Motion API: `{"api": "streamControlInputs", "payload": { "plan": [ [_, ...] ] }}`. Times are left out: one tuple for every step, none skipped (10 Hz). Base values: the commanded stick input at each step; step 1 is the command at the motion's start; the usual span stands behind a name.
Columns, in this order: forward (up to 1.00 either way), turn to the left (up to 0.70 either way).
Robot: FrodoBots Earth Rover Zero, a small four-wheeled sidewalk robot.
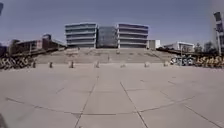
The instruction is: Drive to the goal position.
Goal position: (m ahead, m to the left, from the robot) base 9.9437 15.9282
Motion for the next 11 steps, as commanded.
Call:
{"api": "streamControlInputs", "payload": {
  "plan": [
    [1.0, 0.0],
    [1.0, 0.0],
    [1.0, 0.0],
    [1.0, 0.0],
    [1.0, 0.06],
    [1.0, 0.34],
    [1.0, 0.36],
    [1.0, 0.18],
    [1.0, 0.0],
    [1.0, 0.0],
    [1.0, 0.0]
  ]
}}
